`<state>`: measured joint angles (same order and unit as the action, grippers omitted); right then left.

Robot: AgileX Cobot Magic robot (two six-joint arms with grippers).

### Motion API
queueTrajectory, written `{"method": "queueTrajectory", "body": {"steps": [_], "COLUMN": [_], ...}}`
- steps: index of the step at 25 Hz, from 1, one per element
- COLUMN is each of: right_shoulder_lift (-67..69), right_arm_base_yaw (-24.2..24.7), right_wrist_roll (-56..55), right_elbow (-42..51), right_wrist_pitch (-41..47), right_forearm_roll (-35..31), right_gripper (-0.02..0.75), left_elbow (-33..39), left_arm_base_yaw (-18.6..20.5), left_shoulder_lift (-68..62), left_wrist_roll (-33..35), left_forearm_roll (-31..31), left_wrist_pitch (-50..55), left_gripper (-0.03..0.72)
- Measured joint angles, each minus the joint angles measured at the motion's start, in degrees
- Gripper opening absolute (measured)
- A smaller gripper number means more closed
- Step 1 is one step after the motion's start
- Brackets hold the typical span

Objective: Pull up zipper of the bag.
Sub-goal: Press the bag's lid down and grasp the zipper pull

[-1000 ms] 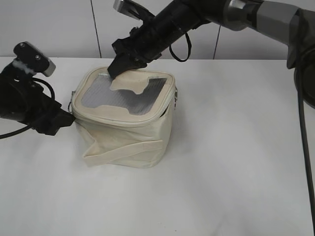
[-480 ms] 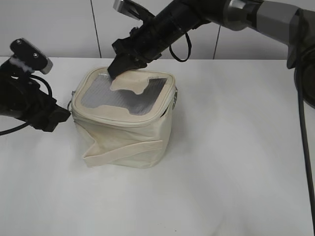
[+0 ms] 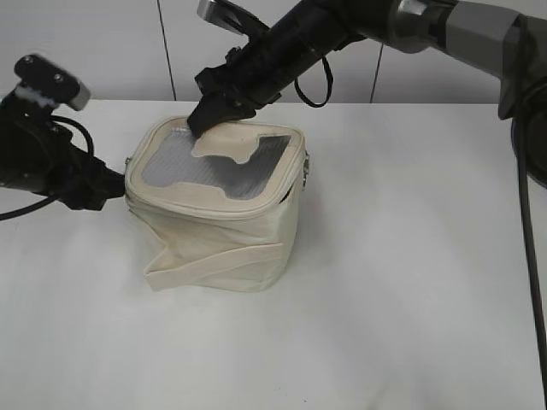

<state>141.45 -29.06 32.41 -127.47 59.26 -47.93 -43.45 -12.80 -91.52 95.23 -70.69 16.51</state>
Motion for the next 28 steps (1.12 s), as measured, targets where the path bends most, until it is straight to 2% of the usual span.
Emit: {"method": "queueTrajectory", "body": {"steps": [5, 11, 15, 21, 25, 28], "right_shoulder_lift": [0.00, 0.00, 0.00, 0.00, 0.00, 0.00], "right_arm_base_yaw": [0.00, 0.00, 0.00, 0.00, 0.00, 0.00], "right_wrist_roll": [0.00, 0.00, 0.00, 0.00, 0.00, 0.00], "right_elbow": [0.00, 0.00, 0.00, 0.00, 0.00, 0.00], "right_wrist_pitch": [0.00, 0.00, 0.05, 0.05, 0.05, 0.05], "right_forearm_roll": [0.00, 0.00, 0.00, 0.00, 0.00, 0.00], "right_gripper": [0.041, 0.041, 0.041, 0.041, 0.041, 0.041], "left_elbow": [-1.22, -1.29, -1.29, -1.29, -1.29, -1.29], "left_arm_base_yaw": [0.00, 0.00, 0.00, 0.00, 0.00, 0.00], "left_shoulder_lift": [-0.25, -2.52, -3.13, -3.18, -2.32, 0.35], "left_wrist_roll": [1.03, 2.36, 2.56, 2.71, 1.88, -4.98], "left_forearm_roll": [-0.76, -0.76, -0.95, -0.95, 0.76, 6.87], "left_wrist_pitch": [0.33, 0.86, 1.43, 2.92, 3.24, 4.24], "left_gripper": [0.400, 0.349, 0.270, 0.040, 0.010, 0.009]}}
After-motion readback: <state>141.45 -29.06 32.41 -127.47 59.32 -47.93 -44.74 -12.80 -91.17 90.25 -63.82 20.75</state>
